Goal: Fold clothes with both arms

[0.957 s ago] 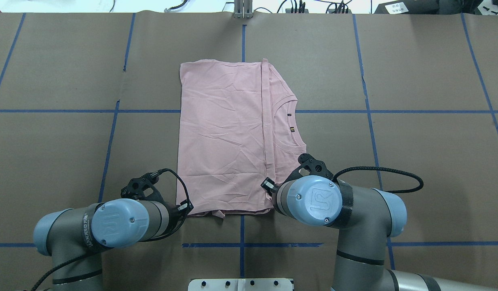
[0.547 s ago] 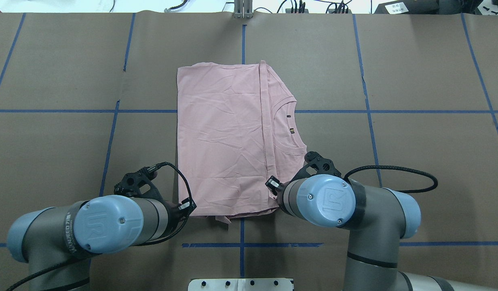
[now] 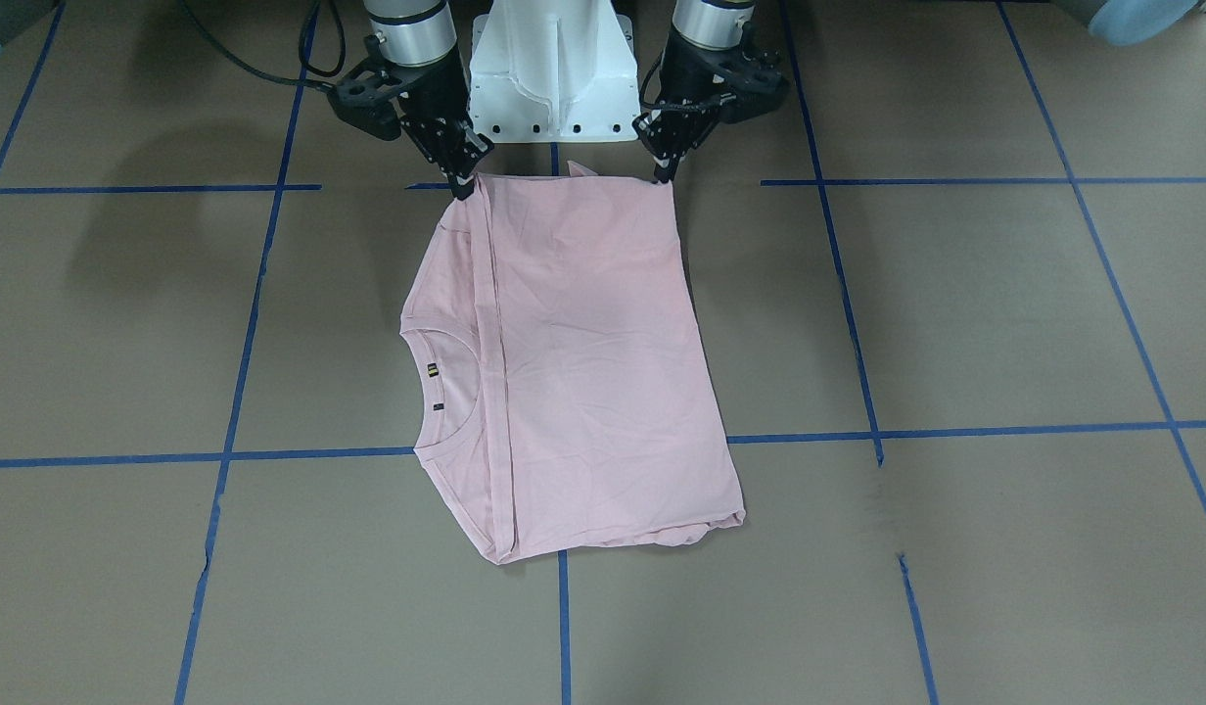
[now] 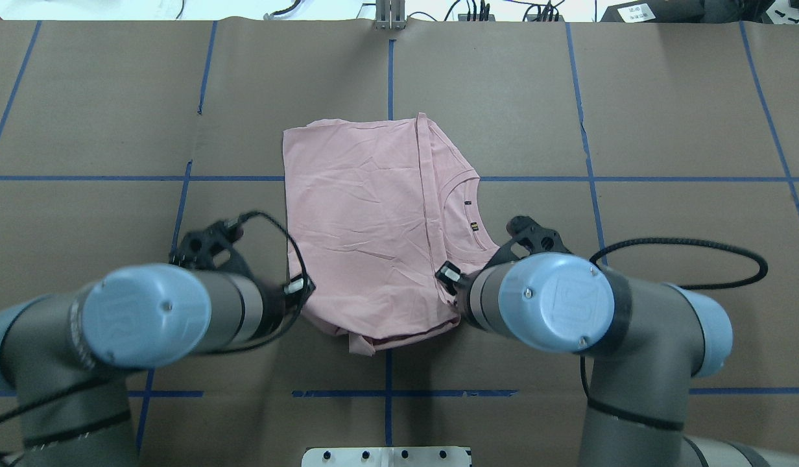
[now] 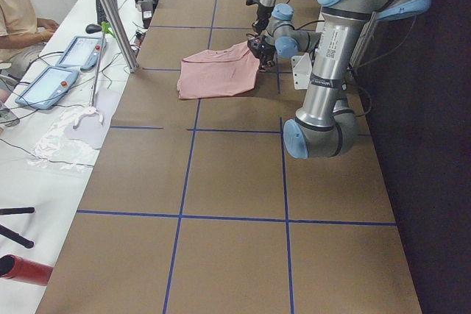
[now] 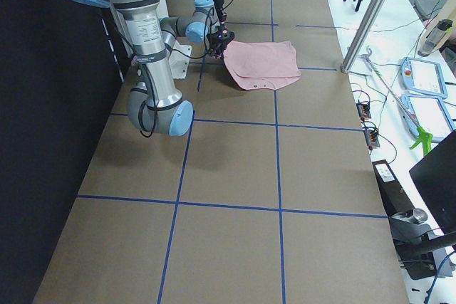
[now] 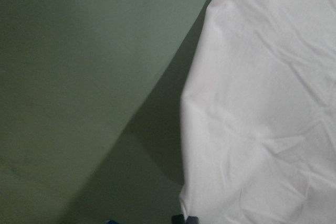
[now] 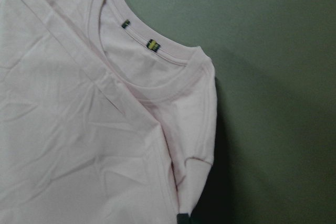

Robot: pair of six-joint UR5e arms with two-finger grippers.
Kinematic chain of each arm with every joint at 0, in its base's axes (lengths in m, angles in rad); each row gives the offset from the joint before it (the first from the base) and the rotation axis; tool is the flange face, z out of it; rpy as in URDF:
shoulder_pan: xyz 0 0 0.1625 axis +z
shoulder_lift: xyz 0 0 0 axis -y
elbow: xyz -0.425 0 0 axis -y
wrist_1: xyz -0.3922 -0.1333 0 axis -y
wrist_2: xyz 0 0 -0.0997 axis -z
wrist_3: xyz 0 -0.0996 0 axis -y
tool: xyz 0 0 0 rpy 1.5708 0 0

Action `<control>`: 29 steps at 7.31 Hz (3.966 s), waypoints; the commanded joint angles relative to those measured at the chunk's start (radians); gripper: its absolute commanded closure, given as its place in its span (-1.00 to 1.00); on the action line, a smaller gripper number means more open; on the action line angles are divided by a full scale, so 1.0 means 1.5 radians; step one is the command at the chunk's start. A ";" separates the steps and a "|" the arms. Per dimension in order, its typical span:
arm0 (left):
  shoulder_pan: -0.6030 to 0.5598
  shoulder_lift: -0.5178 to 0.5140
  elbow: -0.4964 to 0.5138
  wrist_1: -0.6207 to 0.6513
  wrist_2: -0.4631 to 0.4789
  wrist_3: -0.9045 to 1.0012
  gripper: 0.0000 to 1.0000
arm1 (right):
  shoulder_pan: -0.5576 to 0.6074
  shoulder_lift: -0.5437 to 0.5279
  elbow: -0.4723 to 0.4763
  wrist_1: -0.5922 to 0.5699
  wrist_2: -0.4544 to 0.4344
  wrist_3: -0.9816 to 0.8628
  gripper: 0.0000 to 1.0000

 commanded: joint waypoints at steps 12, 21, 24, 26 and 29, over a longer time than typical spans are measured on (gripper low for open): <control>-0.256 -0.176 0.677 -0.539 0.075 0.391 -0.99 | 0.286 0.355 -0.848 0.472 0.161 -0.269 -1.00; -0.608 0.138 0.433 -0.532 -0.467 0.940 -1.00 | 0.660 0.025 -0.624 0.394 0.493 -0.848 -1.00; -0.781 0.200 0.434 -0.467 -0.544 1.168 -1.00 | 0.787 -0.052 -0.527 0.112 0.492 -1.261 -1.00; -0.822 0.200 0.404 -0.298 -0.543 1.233 -1.00 | 0.822 -0.127 -0.489 0.064 0.489 -1.366 -1.00; -0.817 0.317 0.342 -0.129 -0.530 1.363 -1.00 | 0.822 -0.233 -0.394 0.062 0.498 -1.362 -1.00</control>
